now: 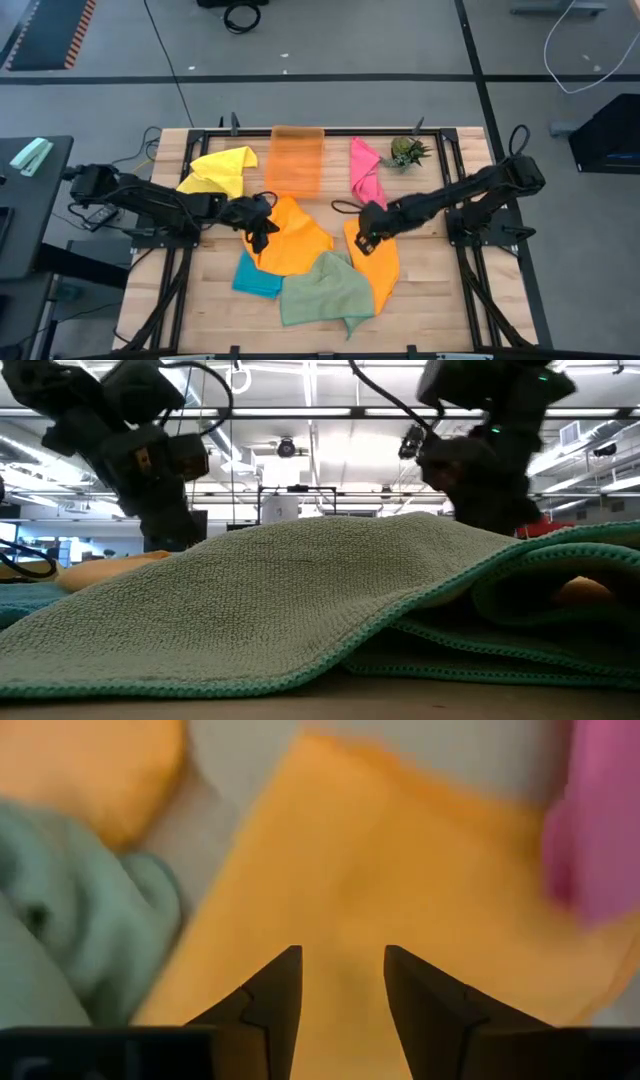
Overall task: Fold microfiber towels
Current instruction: Fold the right orange microfiber cloth
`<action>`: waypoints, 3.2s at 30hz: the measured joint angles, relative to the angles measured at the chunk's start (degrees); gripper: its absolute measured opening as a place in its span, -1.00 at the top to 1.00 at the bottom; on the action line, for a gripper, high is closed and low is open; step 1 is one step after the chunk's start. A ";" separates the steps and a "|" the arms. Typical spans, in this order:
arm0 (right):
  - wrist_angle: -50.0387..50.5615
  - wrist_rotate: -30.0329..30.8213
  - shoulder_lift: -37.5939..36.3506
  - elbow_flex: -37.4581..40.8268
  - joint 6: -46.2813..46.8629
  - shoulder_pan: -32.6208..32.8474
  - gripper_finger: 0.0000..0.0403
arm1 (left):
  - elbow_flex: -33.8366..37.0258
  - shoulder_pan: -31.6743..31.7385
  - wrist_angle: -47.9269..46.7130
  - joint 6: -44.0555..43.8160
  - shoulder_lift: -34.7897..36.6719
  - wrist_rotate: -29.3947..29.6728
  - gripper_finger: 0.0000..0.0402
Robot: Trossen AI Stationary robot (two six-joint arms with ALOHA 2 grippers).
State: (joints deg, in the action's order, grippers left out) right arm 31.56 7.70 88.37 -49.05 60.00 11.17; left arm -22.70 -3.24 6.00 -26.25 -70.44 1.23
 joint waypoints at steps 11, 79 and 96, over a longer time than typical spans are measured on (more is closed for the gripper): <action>-18.54 3.17 4.18 5.69 6.32 6.21 0.57 | -0.34 -6.73 -9.92 -4.89 -6.59 -5.48 0.96; -14.23 -1.86 -6.75 -4.41 -12.83 6.06 0.98 | -39.04 5.49 -4.78 16.17 -28.12 -6.87 0.19; -14.39 -15.04 2.52 -3.71 -5.24 10.19 0.99 | -39.33 5.19 -1.80 18.15 -37.63 -11.27 0.31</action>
State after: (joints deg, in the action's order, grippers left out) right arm 17.17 -7.33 90.89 -52.76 54.75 21.37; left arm -62.03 1.94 4.20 -8.10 -108.07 -10.04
